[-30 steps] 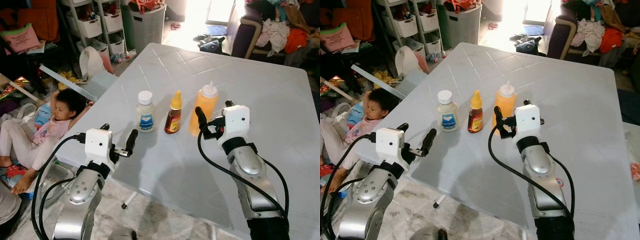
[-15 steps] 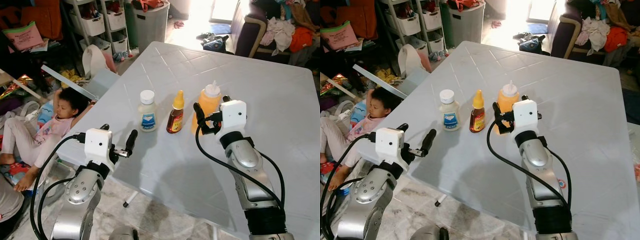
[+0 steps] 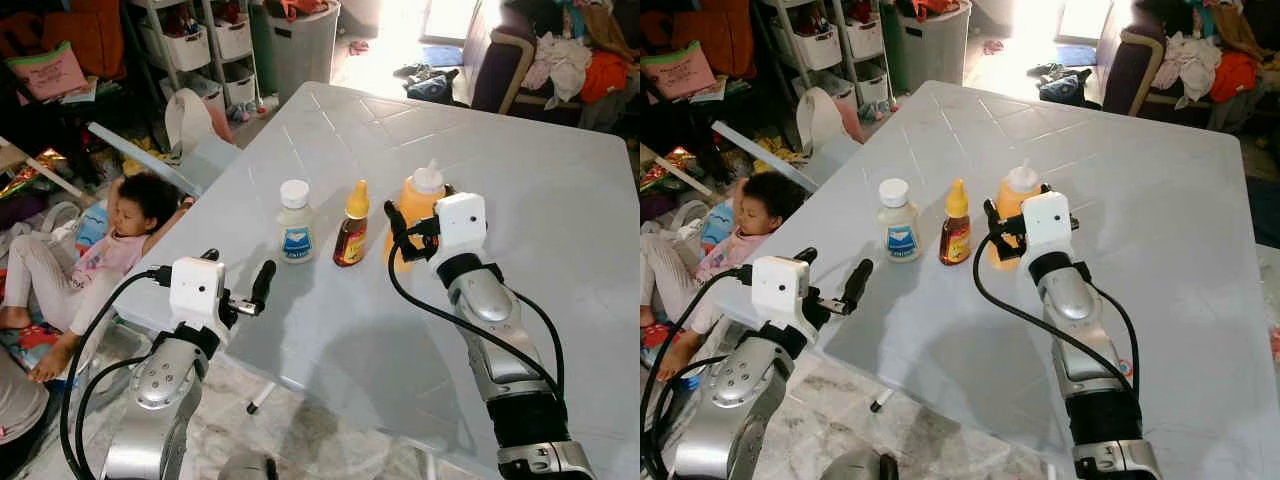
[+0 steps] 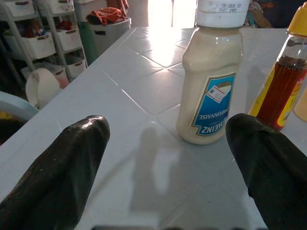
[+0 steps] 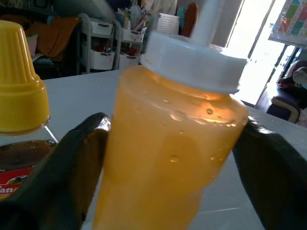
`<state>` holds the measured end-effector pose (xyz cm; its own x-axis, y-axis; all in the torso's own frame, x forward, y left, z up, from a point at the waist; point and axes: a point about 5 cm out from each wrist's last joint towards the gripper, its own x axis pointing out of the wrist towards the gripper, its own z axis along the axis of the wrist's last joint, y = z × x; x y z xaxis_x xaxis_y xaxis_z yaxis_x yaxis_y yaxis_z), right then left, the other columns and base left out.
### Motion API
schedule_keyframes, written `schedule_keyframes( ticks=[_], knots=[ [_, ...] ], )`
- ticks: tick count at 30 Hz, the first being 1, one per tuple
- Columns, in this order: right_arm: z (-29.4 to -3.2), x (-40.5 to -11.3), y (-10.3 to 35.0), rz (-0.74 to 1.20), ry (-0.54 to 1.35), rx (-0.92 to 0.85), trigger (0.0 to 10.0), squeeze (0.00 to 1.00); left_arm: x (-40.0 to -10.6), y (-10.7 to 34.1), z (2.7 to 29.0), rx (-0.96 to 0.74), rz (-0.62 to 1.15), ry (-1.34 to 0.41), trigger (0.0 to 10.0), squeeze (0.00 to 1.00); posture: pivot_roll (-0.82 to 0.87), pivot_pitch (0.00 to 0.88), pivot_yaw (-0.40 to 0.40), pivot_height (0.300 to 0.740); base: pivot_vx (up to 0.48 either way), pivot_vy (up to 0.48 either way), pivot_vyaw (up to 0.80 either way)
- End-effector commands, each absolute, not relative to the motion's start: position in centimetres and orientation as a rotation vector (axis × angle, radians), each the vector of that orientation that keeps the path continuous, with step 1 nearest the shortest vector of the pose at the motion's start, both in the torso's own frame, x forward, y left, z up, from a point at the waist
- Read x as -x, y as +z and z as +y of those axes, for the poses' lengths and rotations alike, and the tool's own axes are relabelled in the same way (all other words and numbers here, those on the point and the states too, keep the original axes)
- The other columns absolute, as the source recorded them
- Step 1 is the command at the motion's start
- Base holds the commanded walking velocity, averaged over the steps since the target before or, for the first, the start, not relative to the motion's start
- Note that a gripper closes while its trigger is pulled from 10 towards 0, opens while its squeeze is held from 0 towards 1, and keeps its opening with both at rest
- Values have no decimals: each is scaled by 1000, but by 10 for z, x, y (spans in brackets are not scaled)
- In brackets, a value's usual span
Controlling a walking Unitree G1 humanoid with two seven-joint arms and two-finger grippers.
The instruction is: Restocking fridge
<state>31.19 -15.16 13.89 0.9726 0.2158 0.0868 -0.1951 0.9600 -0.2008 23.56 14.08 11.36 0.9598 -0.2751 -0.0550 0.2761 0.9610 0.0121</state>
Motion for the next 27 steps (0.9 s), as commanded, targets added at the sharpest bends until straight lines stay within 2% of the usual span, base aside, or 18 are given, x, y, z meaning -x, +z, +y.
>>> schedule_keyframes(
  ticks=[1,10,11,14,15,16,17,19,20,21,23,24,25,26,27],
  knots=[
    [-153,-316,145,-133,204,198,0,0,-237,119,139,-30,37,-293,10000,0,-9,26,19,740,0,0,0],
    [-151,-312,142,-142,204,195,0,0,-237,119,138,-30,38,-295,10000,0,-11,14,25,740,0,0,0],
    [-151,-311,141,-142,204,194,1294,0,-237,119,138,-30,38,-295,10000,0,-11,13,25,740,0,0,0],
    [-150,-311,141,-144,204,192,1059,0,-238,119,138,-30,38,-296,10000,0,-10,13,27,740,0,0,0],
    [-149,-310,141,-147,206,188,3490,0,-238,119,138,-32,38,-295,10000,0,-7,11,32,740,0,0,0],
    [-149,-310,141,-147,206,188,3490,0,-238,119,138,-32,38,-295,10000,0,-7,11,32,740,0,0,0],
    [-148,-308,141,-150,208,183,3059,0,-239,119,138,-32,39,-293,10000,0,-6,7,37,740,0,0,0],
    [-147,-308,141,-151,209,181,3059,0,-239,119,138,-31,40,-291,10000,0,-7,7,38,740,0,0,0],
    [-146,-305,140,-154,211,176,2824,0,-239,117,139,-29,46,-284,10000,0,-8,3,46,740,0,0,0],
    [-145,-304,140,-156,213,173,2118,0,-239,116,140,-26,49,-278,10000,0,-12,0,51,740,0,0,0],
    [-143,-301,139,-158,216,172,2118,0,-241,115,141,-24,54,-271,10000,0,-21,0,57,740,0,0,0],
    [-143,-298,139,-161,214,169,3137,0,-243,114,141,-28,56,-267,10000,0,-26,0,58,740,0,0,0],
    [-143,-298,139,-161,214,169,3137,0,-243,114,141,-28,56,-267,10000,0,-26,0,58,740,0,0,0],
    [-144,-295,141,-165,208,166,8784,0,-245,114,141,-36,58,-260,10000,0,-30,0,58,740,0,0,0],
    [-145,-294,143,-167,200,163,10000,0,-248,113,141,-49,62,-249,10000,0,-32,0,54,740,0,0,0]
  ],
)
